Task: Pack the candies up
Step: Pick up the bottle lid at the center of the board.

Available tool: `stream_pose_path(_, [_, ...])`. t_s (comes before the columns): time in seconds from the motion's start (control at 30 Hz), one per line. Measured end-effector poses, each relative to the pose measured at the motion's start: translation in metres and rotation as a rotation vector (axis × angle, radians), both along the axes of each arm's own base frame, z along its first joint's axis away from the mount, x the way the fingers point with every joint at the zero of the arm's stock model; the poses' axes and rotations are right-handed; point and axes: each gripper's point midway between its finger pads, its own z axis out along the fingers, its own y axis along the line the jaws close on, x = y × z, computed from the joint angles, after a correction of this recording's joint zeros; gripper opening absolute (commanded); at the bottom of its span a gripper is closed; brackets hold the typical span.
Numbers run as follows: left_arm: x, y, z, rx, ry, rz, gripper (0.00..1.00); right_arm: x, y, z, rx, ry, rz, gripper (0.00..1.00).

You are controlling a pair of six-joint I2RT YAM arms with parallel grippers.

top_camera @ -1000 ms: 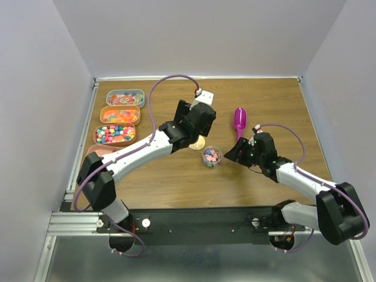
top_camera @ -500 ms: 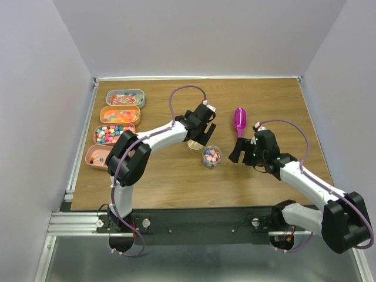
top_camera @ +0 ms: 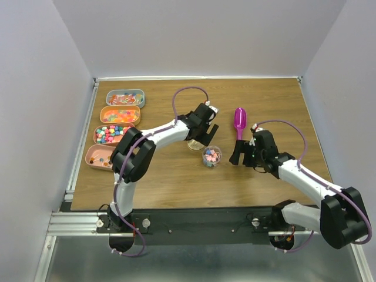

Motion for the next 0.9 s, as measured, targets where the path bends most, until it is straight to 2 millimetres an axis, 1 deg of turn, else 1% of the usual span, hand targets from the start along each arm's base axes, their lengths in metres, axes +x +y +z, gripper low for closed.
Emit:
stream_pose_path(0.07, [0.0, 0.0, -0.006, 0.003, 0.013, -0.002, 0.97, -0.001, -0.001, -0.002, -0.006, 0.004, 0.005, 1.0])
stream_pose_path(0.13, [0.0, 0.001, -0.011, 0.006, 0.022, -0.002, 0.93, -0.001, -0.001, -0.002, -0.009, 0.007, 0.006, 1.0])
stream_pose_path(0.27, [0.001, 0.003, -0.015, 0.005, 0.033, 0.001, 0.89, -0.001, -0.001, -0.003, -0.01, 0.008, 0.007, 1.0])
stream_pose_path(0.43, [0.002, 0.005, -0.018, -0.01, 0.041, 0.005, 0.89, -0.001, -0.001, -0.003, -0.013, 0.007, 0.011, 1.0])
stream_pose_path(0.63, [0.002, -0.001, -0.019, -0.053, 0.044, -0.006, 0.89, -0.002, -0.001, -0.004, -0.015, 0.011, 0.011, 1.0])
stream_pose_path(0.77, [-0.003, 0.002, -0.027, -0.046, 0.064, -0.011, 0.89, -0.002, -0.001, -0.005, -0.016, 0.014, 0.011, 1.0])
stream_pose_path(0.9, [-0.003, 0.002, -0.027, -0.046, 0.064, -0.01, 0.89, -0.002, -0.001, -0.005, -0.016, 0.015, 0.011, 1.0])
